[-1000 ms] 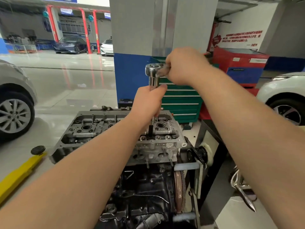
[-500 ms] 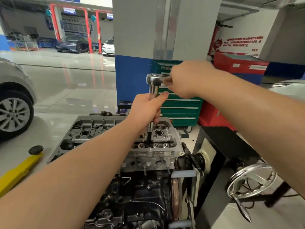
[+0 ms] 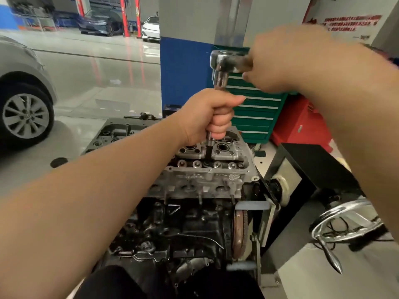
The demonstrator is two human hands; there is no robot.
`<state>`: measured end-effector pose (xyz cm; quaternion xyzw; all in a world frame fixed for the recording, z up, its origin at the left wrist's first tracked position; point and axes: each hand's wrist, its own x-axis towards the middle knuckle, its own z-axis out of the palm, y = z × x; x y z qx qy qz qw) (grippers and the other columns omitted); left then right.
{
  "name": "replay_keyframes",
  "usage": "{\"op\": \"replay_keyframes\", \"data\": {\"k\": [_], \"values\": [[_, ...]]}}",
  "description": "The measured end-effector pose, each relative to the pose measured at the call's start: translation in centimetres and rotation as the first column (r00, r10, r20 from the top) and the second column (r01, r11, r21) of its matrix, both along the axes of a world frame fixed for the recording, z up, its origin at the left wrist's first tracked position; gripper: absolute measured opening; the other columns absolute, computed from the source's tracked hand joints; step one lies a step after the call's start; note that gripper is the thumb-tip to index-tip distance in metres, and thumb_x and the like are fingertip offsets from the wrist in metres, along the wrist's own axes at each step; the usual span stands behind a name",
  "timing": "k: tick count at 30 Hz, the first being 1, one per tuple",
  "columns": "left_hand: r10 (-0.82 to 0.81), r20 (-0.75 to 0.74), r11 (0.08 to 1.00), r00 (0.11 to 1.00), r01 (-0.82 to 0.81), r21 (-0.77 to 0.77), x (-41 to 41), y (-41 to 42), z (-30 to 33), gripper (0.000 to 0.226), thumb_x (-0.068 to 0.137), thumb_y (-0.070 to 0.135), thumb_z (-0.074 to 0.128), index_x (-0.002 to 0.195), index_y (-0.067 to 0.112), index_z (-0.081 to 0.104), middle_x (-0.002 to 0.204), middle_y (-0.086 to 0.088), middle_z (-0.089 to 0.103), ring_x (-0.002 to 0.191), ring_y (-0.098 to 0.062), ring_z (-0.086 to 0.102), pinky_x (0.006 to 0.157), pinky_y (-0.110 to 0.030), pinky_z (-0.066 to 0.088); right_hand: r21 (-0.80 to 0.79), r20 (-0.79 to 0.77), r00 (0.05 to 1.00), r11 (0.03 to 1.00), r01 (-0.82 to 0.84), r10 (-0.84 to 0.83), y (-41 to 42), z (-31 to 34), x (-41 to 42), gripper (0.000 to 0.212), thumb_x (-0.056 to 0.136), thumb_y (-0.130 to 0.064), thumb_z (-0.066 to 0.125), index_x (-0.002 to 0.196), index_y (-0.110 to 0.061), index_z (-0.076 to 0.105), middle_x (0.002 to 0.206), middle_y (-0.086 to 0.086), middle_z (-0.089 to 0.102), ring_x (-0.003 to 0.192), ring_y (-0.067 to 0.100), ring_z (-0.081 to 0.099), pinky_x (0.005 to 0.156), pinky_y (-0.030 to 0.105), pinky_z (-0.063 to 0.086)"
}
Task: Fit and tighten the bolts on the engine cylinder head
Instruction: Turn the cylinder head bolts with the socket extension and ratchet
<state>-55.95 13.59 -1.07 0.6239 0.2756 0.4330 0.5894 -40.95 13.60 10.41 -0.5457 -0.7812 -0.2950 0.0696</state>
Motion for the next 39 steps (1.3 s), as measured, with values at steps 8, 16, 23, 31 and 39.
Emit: {"op": "replay_keyframes", "data": {"k": [8,16,23,31,39], "values": [[-0.076,-0.006,0.996,0.997,0.076,0.051,0.8,0.7,-0.6,0.052,0.097,0.024,0.055,0.05,0.024,0.033,0.043,0.004,0.024,0.039,-0.017,0.016,0.044,-0.027,0.021,0.164,-0.246,0.948,0.973,-0.164,0.201,-10.2,-5.8,7.5,0.07,0.085,-0.057,0.05,0.147,-0.024,0.044,0.13,0.016,0.062,0.114,0.043,0.058,0.096,0.064,0.048],[0.026,0.113,0.996,0.993,-0.036,0.088,0.8,0.4,-1.6,0.049,0.089,0.031,0.065,0.052,0.025,0.032,0.044,0.005,0.024,0.038,-0.017,0.018,0.043,-0.024,0.026,0.338,-0.871,0.32,0.927,-0.16,0.373,-7.2,-7.3,15.1,0.069,0.072,-0.033,0.085,0.133,-0.042,0.055,0.139,-0.004,0.056,0.124,0.015,0.06,0.101,0.038,0.055],[0.122,0.109,0.986,0.986,-0.134,0.102,1.2,0.2,-1.7,0.047,0.085,0.034,0.066,0.053,0.027,0.032,0.044,0.006,0.025,0.038,-0.017,0.019,0.043,-0.022,0.027,0.672,-0.417,-0.89,0.597,-0.439,-0.185,-3.7,-8.0,10.3,0.046,0.101,-0.038,0.063,0.132,-0.006,0.049,0.13,0.018,0.056,0.121,0.033,0.059,0.103,0.05,0.05],[0.244,0.105,0.966,0.964,-0.251,0.061,1.9,-0.9,-1.0,0.046,0.09,0.024,0.061,0.053,0.027,0.033,0.046,0.002,0.023,0.041,-0.016,0.016,0.043,-0.023,0.024,0.476,-0.387,-0.742,0.571,-0.669,-0.547,1.3,-4.7,-0.2,0.046,0.102,-0.049,0.057,0.125,-0.011,0.05,0.095,0.016,0.071,0.077,0.029,0.073,0.07,0.036,0.06],[0.349,-0.002,0.93,0.937,-0.346,0.121,2.3,-1.5,-0.6,0.033,0.086,0.028,0.062,0.058,0.024,0.046,0.049,0.0,0.038,0.042,-0.02,0.032,0.047,-0.029,0.035,0.249,-0.459,-0.653,0.618,-0.746,-0.603,2.9,-2.4,-3.4,0.05,0.103,-0.045,0.057,0.073,-0.006,0.055,0.048,-0.004,0.05,0.042,0.012,0.056,0.047,0.022,0.051]]}}
